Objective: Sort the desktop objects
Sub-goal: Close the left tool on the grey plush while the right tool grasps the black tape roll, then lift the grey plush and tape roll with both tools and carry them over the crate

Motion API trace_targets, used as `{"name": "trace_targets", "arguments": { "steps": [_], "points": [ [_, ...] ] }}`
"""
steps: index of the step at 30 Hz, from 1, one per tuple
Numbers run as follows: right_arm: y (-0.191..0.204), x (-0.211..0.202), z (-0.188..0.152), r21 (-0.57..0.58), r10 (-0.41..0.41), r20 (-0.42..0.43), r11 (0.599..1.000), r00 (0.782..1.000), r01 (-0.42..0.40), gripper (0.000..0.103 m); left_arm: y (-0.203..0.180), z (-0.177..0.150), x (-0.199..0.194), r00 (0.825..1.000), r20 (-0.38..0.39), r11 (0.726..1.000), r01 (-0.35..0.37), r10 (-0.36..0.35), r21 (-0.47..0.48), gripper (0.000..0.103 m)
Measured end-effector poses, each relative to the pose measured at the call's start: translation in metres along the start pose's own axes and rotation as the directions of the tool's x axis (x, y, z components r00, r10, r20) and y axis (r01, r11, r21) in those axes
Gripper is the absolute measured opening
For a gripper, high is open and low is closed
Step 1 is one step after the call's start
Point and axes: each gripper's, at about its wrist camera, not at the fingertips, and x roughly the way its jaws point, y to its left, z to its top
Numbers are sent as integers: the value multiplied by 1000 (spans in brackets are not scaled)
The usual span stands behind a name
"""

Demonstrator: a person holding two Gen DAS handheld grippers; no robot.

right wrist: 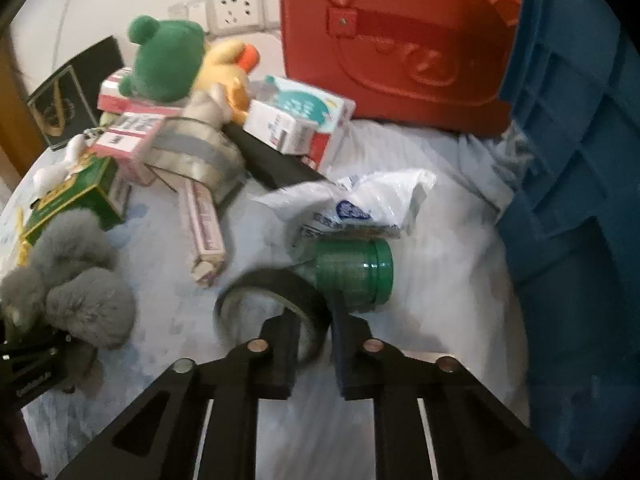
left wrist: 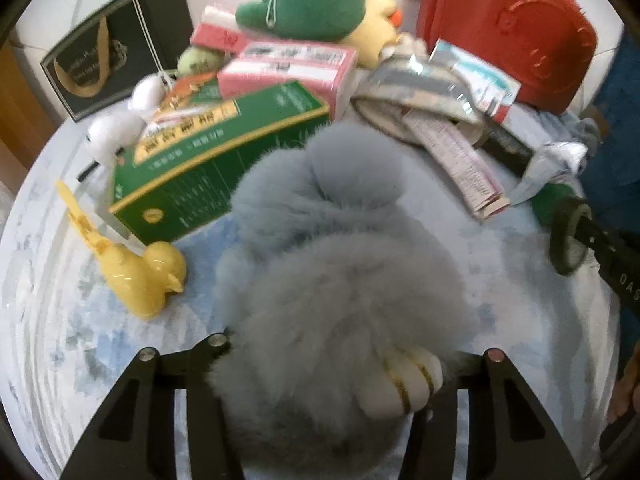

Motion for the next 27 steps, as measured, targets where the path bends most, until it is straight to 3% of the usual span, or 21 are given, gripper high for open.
{"name": "trace_targets", "arguments": {
  "steps": [6,13,21,27],
  "points": [
    [14,-51,-5,-20,31,69,999,997,-30,9,5,-13,-60,996,89,1000,9,-9,-3,48],
    [47,-145,-21,-76,61,184,996,981,-48,9,7,-42,-159,971,238,1000,23,-23,3,48],
    [60,-287,-48,-36,-23,366,999,931,39,9,-16,-66,-267,899,415,987,98,-143,129,48],
    [31,-375,-73,77,-171,425,985,889,152,9,-66,-80,-321,836,458,943,191,-303,274,48]
  ]
}}
